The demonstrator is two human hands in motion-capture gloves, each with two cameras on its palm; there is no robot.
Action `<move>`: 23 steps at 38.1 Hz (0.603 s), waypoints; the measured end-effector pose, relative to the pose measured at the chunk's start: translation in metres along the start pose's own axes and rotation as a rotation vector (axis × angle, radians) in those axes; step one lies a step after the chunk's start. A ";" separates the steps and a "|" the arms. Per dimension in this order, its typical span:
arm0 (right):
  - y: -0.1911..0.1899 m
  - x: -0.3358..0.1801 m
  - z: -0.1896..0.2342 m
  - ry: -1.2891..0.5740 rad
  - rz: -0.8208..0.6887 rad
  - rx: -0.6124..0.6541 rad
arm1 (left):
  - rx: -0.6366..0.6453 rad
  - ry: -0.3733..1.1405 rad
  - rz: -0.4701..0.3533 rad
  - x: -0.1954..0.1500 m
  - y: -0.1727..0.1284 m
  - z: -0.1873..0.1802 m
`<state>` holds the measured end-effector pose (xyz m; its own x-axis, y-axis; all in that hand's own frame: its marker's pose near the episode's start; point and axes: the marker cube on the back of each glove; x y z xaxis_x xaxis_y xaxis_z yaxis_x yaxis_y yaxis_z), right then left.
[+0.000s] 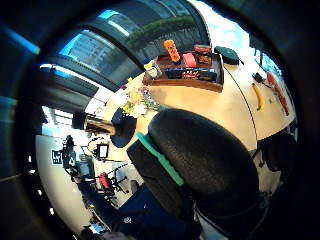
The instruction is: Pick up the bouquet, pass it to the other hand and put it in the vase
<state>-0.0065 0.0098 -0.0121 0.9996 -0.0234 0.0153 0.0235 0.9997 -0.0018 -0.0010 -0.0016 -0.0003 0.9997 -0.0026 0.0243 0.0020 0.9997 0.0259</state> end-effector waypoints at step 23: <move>-0.018 -0.016 0.001 -0.096 -0.024 0.065 | -0.009 -0.011 -0.026 -0.010 0.000 0.022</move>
<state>-0.0233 -0.0077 -0.0115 0.9926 -0.0506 0.1105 0.0437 0.9970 0.0642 -0.0115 -0.0025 0.0216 0.9990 -0.0291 0.0350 0.0285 0.9994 0.0178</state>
